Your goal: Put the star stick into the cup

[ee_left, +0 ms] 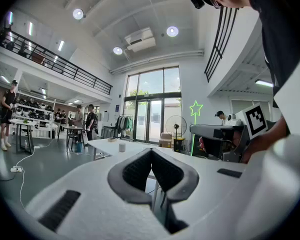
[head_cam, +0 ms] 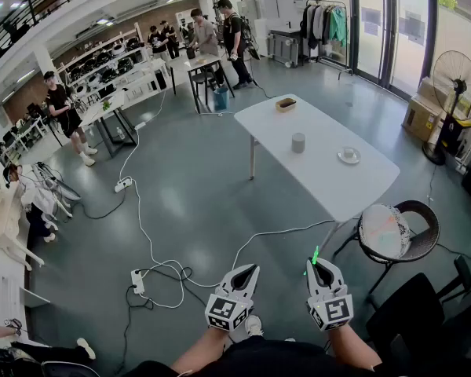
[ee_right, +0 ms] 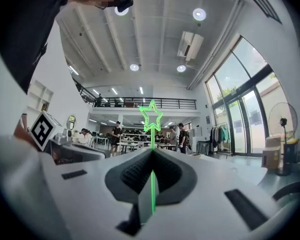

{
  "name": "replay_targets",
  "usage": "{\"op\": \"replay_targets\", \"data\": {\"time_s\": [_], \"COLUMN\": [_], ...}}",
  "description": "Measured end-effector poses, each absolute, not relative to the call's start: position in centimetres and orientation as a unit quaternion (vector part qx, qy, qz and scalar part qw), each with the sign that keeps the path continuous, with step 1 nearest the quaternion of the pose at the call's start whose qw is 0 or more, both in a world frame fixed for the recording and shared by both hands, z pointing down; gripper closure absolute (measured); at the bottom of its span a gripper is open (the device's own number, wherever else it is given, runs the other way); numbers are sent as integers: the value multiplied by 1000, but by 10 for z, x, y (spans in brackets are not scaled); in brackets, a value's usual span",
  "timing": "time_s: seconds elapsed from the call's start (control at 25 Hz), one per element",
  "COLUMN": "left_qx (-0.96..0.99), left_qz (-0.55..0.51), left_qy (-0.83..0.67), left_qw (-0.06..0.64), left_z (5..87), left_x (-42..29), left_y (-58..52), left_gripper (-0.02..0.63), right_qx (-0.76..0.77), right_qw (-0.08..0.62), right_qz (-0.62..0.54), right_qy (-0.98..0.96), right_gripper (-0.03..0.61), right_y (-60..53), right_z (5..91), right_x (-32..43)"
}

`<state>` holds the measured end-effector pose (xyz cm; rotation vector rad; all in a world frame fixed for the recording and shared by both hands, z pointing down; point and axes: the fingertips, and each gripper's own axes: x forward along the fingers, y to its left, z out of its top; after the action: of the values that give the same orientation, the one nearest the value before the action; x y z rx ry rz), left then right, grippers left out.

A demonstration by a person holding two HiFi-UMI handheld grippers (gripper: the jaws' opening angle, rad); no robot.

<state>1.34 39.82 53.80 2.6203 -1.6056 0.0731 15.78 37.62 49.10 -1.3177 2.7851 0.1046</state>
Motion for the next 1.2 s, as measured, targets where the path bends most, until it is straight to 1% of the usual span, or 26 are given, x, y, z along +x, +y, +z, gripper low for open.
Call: {"op": "replay_targets", "data": {"time_s": [0.52, 0.64, 1.2], "left_qx": [858, 857, 857], "left_qz": [30, 28, 33], "left_qy": [-512, -514, -514], "left_qw": [25, 28, 30], "left_z": [539, 542, 554], "left_x": [2, -5, -88], "left_y": [385, 377, 305], "left_gripper": [603, 603, 603], "right_qx": [-435, -430, -437], "right_qw": [35, 50, 47], "right_qz": [24, 10, 17], "right_qy": [900, 902, 898], "right_gripper": [571, 571, 569], "right_y": [356, 346, 278], "right_z": [487, 488, 491], "right_x": [147, 142, 70]}}
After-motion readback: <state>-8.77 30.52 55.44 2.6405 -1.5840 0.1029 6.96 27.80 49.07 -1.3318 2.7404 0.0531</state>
